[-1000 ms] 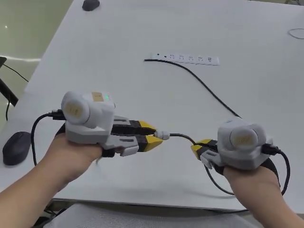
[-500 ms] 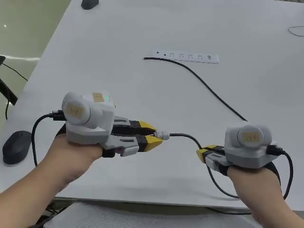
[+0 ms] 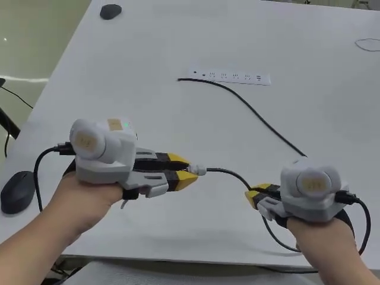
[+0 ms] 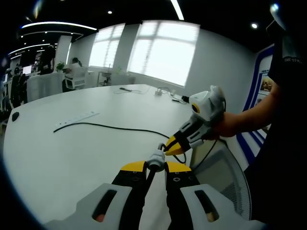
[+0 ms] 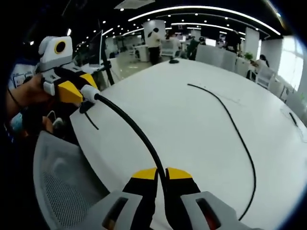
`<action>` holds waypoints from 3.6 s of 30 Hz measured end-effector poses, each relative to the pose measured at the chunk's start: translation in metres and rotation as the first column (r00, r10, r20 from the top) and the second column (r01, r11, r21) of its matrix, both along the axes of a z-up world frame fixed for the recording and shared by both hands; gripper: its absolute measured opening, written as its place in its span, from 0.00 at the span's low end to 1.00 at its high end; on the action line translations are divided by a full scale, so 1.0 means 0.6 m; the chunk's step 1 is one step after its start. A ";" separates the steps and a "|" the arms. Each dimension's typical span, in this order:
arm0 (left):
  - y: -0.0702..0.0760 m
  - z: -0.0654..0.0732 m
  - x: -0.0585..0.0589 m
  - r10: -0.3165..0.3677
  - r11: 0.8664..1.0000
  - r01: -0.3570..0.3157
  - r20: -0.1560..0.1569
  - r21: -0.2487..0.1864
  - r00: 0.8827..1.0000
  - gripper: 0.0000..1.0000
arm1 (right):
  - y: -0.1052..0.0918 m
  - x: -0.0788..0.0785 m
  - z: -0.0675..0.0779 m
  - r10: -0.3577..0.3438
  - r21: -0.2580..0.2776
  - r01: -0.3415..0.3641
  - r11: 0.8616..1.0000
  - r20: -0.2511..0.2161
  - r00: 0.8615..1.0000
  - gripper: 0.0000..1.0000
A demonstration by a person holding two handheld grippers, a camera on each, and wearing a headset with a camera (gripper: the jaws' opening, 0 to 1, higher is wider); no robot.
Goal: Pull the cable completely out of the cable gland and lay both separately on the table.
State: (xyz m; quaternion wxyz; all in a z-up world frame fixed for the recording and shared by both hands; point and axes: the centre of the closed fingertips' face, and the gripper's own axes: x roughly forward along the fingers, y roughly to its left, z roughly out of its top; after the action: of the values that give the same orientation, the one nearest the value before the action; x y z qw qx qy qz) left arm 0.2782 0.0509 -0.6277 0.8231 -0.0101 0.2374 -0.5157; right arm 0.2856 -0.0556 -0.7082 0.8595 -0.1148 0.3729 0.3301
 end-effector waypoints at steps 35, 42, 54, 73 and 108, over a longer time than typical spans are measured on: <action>-0.005 -0.013 -0.009 -0.036 0.999 0.036 0.001 0.028 0.999 0.15 | 0.147 -0.013 0.090 0.471 -0.219 -0.426 0.878 0.230 0.852 0.02; -0.007 -0.013 -0.006 -0.034 0.999 0.034 0.010 0.029 0.999 0.15 | 0.143 -0.010 0.089 0.434 -0.187 -0.398 0.898 0.227 0.872 0.00; -0.010 -0.005 -0.001 -0.036 0.999 0.035 0.026 0.029 0.999 0.15 | 0.130 0.002 0.092 0.306 -0.064 -0.299 0.952 0.198 0.931 0.00; -0.008 0.002 0.003 -0.026 0.999 0.025 0.034 0.023 0.999 0.15 | 0.060 0.021 0.038 0.083 0.034 -0.086 0.996 0.080 0.993 0.00; -0.006 0.009 0.006 -0.032 0.999 0.032 0.034 0.014 0.999 0.15 | 0.009 0.012 -0.025 -0.104 0.147 0.114 0.983 -0.073 0.992 0.02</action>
State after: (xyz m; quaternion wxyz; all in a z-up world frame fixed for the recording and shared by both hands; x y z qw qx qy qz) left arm 0.2819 0.0470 -0.6223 0.8188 0.0079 0.2267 -0.5273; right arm 0.2925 -0.0500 -0.7229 0.8699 -0.0180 0.3802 0.3135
